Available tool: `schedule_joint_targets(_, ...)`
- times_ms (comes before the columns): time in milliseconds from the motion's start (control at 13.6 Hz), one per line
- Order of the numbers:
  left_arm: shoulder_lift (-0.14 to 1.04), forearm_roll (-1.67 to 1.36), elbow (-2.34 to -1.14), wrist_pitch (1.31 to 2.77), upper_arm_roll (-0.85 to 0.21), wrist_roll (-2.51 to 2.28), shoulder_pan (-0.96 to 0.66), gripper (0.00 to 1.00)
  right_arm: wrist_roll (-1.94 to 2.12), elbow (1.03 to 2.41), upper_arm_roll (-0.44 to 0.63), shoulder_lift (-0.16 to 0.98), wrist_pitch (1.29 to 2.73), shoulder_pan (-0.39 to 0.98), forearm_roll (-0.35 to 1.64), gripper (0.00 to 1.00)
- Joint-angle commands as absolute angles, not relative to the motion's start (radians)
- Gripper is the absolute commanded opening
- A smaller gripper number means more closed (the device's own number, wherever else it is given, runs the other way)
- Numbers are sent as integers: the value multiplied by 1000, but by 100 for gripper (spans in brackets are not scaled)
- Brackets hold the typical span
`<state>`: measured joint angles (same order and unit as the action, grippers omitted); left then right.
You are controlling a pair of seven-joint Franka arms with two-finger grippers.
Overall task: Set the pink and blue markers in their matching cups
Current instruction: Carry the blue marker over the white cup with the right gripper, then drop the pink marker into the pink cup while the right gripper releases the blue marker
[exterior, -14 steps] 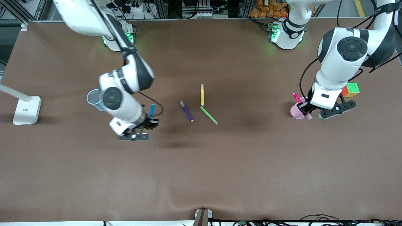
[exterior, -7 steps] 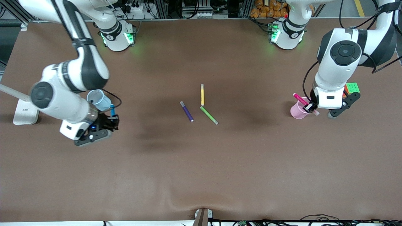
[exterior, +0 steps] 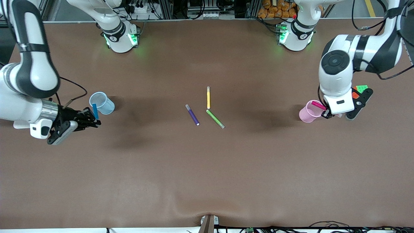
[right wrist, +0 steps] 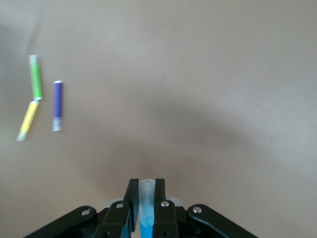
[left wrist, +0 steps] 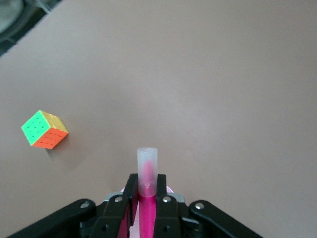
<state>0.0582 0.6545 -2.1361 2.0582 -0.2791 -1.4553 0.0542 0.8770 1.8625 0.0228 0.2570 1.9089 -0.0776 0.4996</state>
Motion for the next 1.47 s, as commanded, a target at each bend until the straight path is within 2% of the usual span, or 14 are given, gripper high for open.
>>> schedule_joint_targets(0, 106, 756, -2143, 2001, -290, -1603, 37, 0, 1036, 1942, 2, 227, 1865, -146, 589, 0)
schedule_joint_targets(295, 228, 943, -2134, 1896, -296, -1836, -15, 0, 1219, 1987, 2, 229, 1830, -184, 649, 0)
schedule_joint_targets(589, 284, 1017, -2134, 1832, -296, -1923, -48, 0, 1394, 1985, 2, 235, 1770, -228, 684, 0)
schedule_joint_targets(810, 374, 1120, -2132, 1760, -299, -2060, -70, 0, 1532, 1987, 3, 284, 1753, -258, 721, 0)
schedule_joint_targets(1105, 383, 1118, -2122, 1738, -301, -2080, -83, 0, 1584, 1985, 3, 342, 1764, -265, 732, 0)
schedule_joint_targets(1178, 385, 1118, -2121, 1726, -301, -2077, -83, 6, 1604, 1985, 3, 350, 1763, -267, 732, 0)
schedule_joint_targets(1252, 385, 1118, -2121, 1723, -302, -2077, -84, 50, 1617, 1985, 3, 351, 1756, -271, 732, 0)
schedule_joint_targets(1326, 384, 1115, -2121, 1717, -302, -2075, -90, 100, 1617, 1985, 3, 351, 1750, -272, 732, 0)
schedule_joint_targets(1399, 383, 1114, -2121, 1698, -302, -2059, -101, 100, 1618, 1983, 3, 351, 1743, -278, 732, 0)
